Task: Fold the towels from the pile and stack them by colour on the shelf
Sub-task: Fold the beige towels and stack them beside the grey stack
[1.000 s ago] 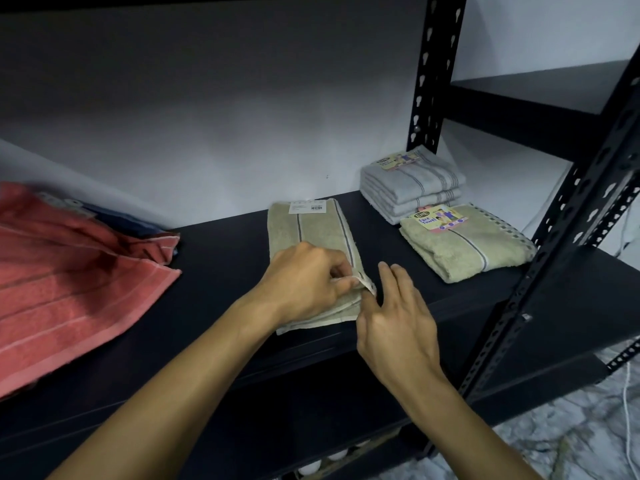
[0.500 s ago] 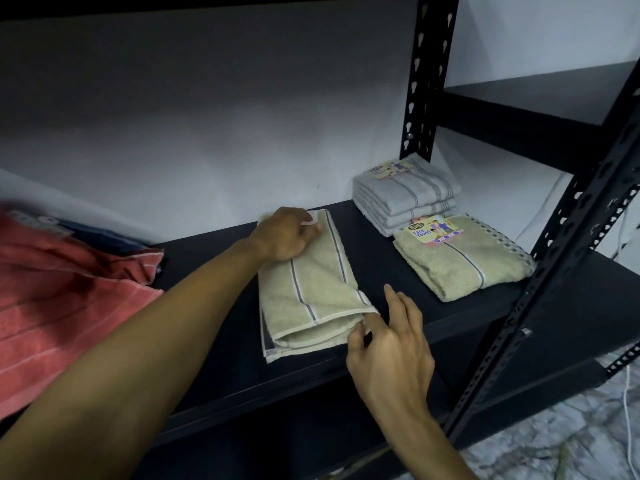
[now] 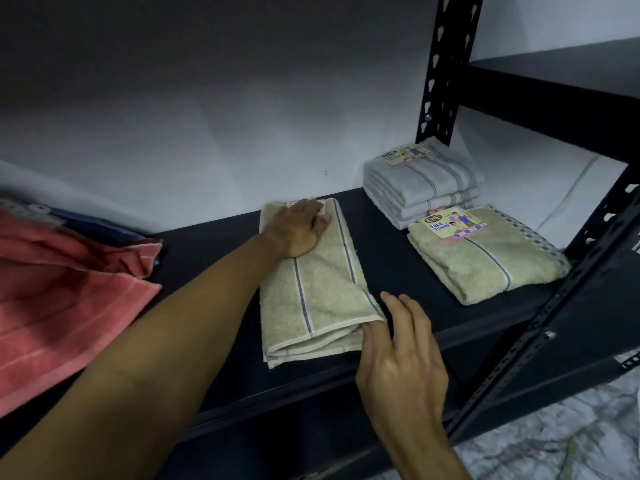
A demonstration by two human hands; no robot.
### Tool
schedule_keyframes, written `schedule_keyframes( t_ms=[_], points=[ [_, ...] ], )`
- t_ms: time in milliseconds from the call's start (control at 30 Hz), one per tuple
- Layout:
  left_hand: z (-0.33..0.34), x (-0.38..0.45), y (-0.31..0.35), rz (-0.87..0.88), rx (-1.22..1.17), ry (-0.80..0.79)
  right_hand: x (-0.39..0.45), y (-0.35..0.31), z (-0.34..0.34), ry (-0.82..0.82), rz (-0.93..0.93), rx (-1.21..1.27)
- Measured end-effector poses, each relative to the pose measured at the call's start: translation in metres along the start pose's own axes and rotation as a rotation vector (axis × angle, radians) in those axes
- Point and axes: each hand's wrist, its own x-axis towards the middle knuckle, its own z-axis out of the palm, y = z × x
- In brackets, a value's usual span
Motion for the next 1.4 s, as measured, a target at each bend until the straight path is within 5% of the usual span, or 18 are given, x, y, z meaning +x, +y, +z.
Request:
schedule_keyframes(
  t_ms=[433,567,700,833,967,1400],
  points=[
    [0.0,0.0,0.0,0.017,0.103,-0.023,-0.009,0.02,-0.014,0.022,-0.121,-0.017],
    [-0.017,-0.017,0.017,0.096,0.192,0.18,-0.007,0.02,-0.014,0.006,-0.084,0.037],
    [-0.048,-0.084,0.038,0.2,-0.018,0.454,-0.004,0.019,-0.015,-0.035,-0.062,-0.022],
    [-0.048,-0.18,0.033,0.249,-0.008,0.416,-0.003,0.025,-0.016,-0.165,-0.139,0.027],
    [-0.025,-0.238,0.024,0.209,0.069,0.348,-0.004,0.032,-0.011,-0.12,-0.221,0.062],
    [-0.008,-0.264,0.024,0.255,0.138,0.453,-0.001,0.038,-0.014,-0.032,-0.404,0.029]
  ],
)
